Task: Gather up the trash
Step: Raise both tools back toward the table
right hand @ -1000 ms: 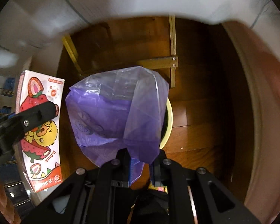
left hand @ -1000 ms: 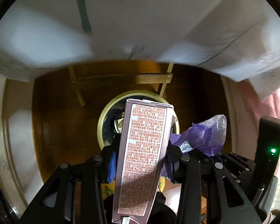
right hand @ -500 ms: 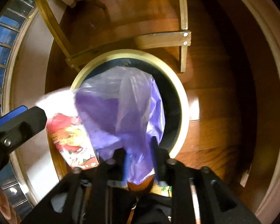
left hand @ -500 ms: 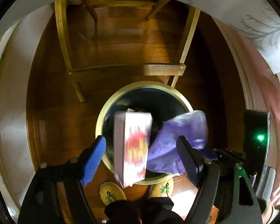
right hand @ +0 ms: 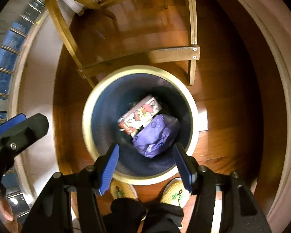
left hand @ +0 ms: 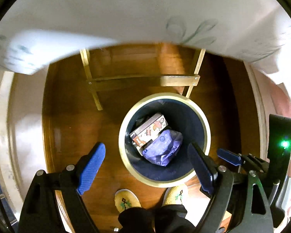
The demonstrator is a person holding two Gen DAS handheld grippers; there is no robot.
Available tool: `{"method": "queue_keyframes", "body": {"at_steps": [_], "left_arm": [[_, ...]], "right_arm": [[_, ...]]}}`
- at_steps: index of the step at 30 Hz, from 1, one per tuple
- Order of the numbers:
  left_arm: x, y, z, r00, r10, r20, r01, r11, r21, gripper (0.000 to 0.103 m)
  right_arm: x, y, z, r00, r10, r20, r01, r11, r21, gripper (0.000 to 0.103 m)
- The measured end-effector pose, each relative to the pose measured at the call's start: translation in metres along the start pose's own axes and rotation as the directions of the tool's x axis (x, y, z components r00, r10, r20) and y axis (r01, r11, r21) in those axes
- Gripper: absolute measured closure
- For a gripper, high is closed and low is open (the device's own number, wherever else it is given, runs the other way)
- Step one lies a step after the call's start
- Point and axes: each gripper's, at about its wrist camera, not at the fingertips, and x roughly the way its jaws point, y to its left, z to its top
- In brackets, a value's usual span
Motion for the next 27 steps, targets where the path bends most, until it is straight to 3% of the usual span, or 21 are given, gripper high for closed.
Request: {"method": "queue_keyframes", "body": {"at_steps": [7,15,27], "left_arm": [[-0.077,-0.001,-0.005,1.000,-0.002,0.028,0.002,1.000,0.009,0.017],[-0.181,-0.004,0.001,0.995,-0.014,0.095,0.012,1.000,0.021,0.017],[-0.331,-0.003,0.015,0.969,-0.039,0.242,0.023,0.997,0.069,0.017]], "right_arm": [[-0.058,0.015,-0.004,1.000,0.013,0.018,-0.013,1.000,0.001,0.045],[-0.156,0.036,-0.010,0.997,0.012,0.072,-0.012,1.000,-0.013,0.045],[-0.294,0.064,-0.020,0.978,0.032,0.204,-0.028,0.999,-0.019,0.045]]}}
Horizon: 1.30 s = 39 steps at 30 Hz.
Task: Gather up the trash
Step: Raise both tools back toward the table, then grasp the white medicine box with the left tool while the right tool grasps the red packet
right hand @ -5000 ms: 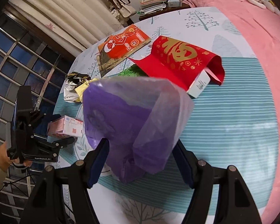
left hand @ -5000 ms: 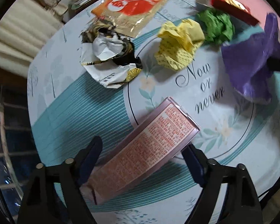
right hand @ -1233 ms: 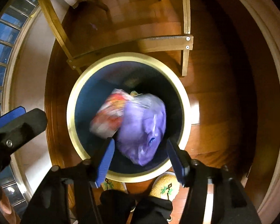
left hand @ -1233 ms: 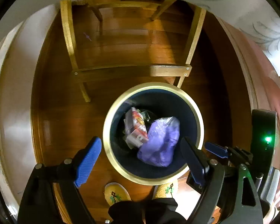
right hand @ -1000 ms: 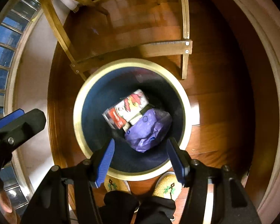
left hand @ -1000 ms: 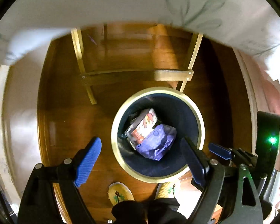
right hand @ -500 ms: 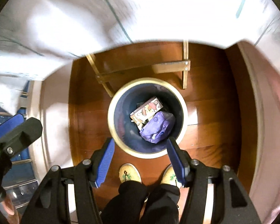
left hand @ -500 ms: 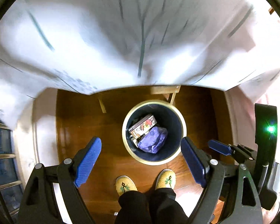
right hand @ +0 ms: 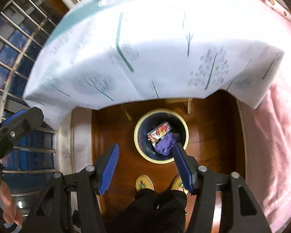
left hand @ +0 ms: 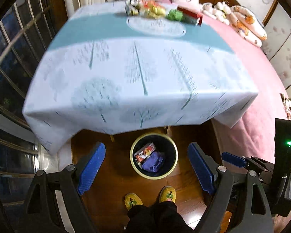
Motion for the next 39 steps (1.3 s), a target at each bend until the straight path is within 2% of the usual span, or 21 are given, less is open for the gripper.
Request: {"method": "queue_keyframes", "body": {"at_steps": [9,14,22,31,39], "left_arm": [[-0.070,0.000,0.018,0.994,-0.009,0.112,0.002,0.998,0.064,0.017],[-0.093,-0.002,0.030,0.985,-0.007,0.172,-0.010,0.995,0.095,0.017],[-0.116,-0.003,0.059,0.969,-0.022,0.248,-0.008,0.993,0.119,0.017],[-0.097,-0.008,0.109,0.965,0.003,0.262,-0.034,0.993,0.115,0.017],[-0.049,-0.034,0.183,0.966,0.068,0.250,-0.088,0.994,0.069,0.017]], "right_arm": [[-0.072,0.027,0.014,0.993,-0.003,0.119,0.004,1.000,-0.008,0.045],[-0.103,0.036,0.028,0.978,-0.027,0.206,0.033,0.999,-0.028,0.045],[-0.135,0.037,0.057,0.952,-0.077,0.296,0.089,0.996,-0.029,0.045],[-0.144,0.017,0.106,0.934,-0.061,0.352,0.073,0.997,-0.021,0.045],[-0.116,-0.028,0.201,0.936,-0.027,0.351,0.060,0.995,-0.084,0.045]]}}
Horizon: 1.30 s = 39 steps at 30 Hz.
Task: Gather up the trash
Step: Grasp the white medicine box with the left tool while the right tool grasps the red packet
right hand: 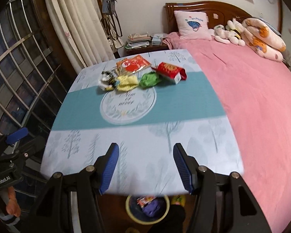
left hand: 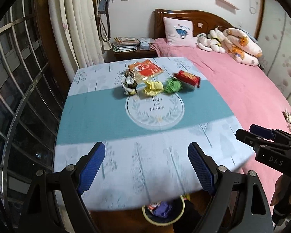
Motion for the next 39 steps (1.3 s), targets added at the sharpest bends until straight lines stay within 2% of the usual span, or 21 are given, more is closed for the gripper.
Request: {"method": "queue_keyframes", "body": {"at_steps": [4,9,14,18,23,25,31,33,34,35,37,39], "left_arm": [[0.046,-0.021,0.040,0.999,0.024,-0.038,-0.026,0.999,-0.043,0.017],[0.110,-0.048,0.087,0.994,0.021,-0.104,-0.033,0.994,-0.108,0.017],[0.157,-0.063,0.113,0.987,0.034,-0.159,-0.061,0.984,-0.165,0.017],[0.187,-0.067,0.125,0.979,0.057,-0.195,-0.094,0.978,-0.185,0.017],[0.215,-0.068,0.135,0.970,0.070,-0.235,-0.122,0.969,-0.216,0.017],[0.227,-0.068,0.138,0.966,0.075,-0.247,-0.132,0.965,-0.225,0.017],[0.254,-0.071,0.144,0.958,0.081,-0.277,-0.149,0.961,-0.234,0.017],[0.259,-0.071,0.146,0.956,0.081,-0.281,-0.151,0.960,-0.235,0.017],[0.260,-0.072,0.146,0.956,0.081,-0.282,-0.150,0.960,-0.235,0.017],[0.262,-0.071,0.147,0.956,0.080,-0.283,-0.150,0.960,-0.235,0.017],[0.264,-0.072,0.149,0.955,0.082,-0.285,-0.152,0.961,-0.232,0.017],[0.266,-0.073,0.150,0.954,0.084,-0.287,-0.153,0.961,-0.230,0.017]], "right_arm": [[0.042,-0.031,0.045,0.999,-0.007,-0.032,0.005,0.998,-0.065,0.045],[0.096,-0.061,0.103,0.998,-0.009,-0.056,-0.002,0.982,-0.188,0.042],[0.147,-0.069,0.147,0.997,-0.012,-0.078,-0.015,0.937,-0.349,0.039],[0.181,-0.075,0.179,0.993,0.020,-0.116,-0.063,0.920,-0.386,0.038],[0.223,-0.084,0.207,0.976,0.071,-0.204,-0.145,0.915,-0.377,0.038],[0.239,-0.084,0.212,0.964,0.095,-0.250,-0.187,0.906,-0.379,0.038],[0.276,-0.084,0.210,0.933,0.102,-0.346,-0.240,0.890,-0.387,0.039],[0.279,-0.087,0.209,0.921,0.142,-0.362,-0.280,0.889,-0.363,0.043],[0.280,-0.088,0.210,0.916,0.165,-0.367,-0.299,0.889,-0.347,0.053],[0.278,-0.089,0.210,0.912,0.186,-0.367,-0.315,0.890,-0.330,0.057],[0.274,-0.092,0.210,0.912,0.207,-0.355,-0.327,0.889,-0.320,0.069],[0.271,-0.094,0.209,0.908,0.225,-0.353,-0.340,0.888,-0.309,0.073]]}}
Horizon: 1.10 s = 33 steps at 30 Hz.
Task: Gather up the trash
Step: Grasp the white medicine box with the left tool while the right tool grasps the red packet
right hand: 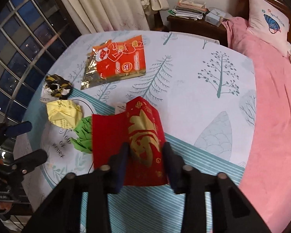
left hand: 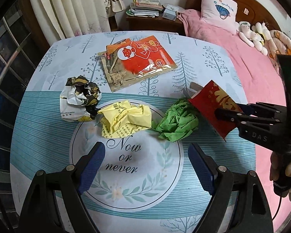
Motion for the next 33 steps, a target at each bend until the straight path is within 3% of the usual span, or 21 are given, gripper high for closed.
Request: {"method": "queue_keyframes", "body": {"at_steps": [10,19,24,29,33], "left_arm": [[0.003,-0.016,0.011,1.000,-0.024,-0.001,0.024,0.999,0.023,0.017],[0.014,-0.055,0.024,0.993,-0.112,-0.042,0.114,0.992,0.050,0.017],[0.028,-0.078,0.031,0.986,-0.144,-0.081,0.145,0.989,0.005,0.018],[0.049,-0.099,0.035,0.969,-0.189,-0.157,0.184,0.982,-0.042,0.034],[0.069,-0.109,0.037,0.964,-0.173,-0.202,0.161,0.984,-0.078,0.036]], "right_arm": [[-0.036,-0.030,-0.017,0.990,0.095,0.104,-0.111,0.981,0.161,0.094],[-0.044,-0.061,-0.037,0.987,0.037,0.157,-0.078,0.962,0.263,0.096],[-0.040,-0.071,-0.048,0.987,-0.015,0.157,-0.030,0.958,0.285,0.096],[-0.036,-0.078,-0.057,0.988,-0.025,0.153,-0.022,0.955,0.295,0.096],[-0.035,-0.078,-0.062,0.987,-0.031,0.155,-0.016,0.957,0.291,0.096]]}}
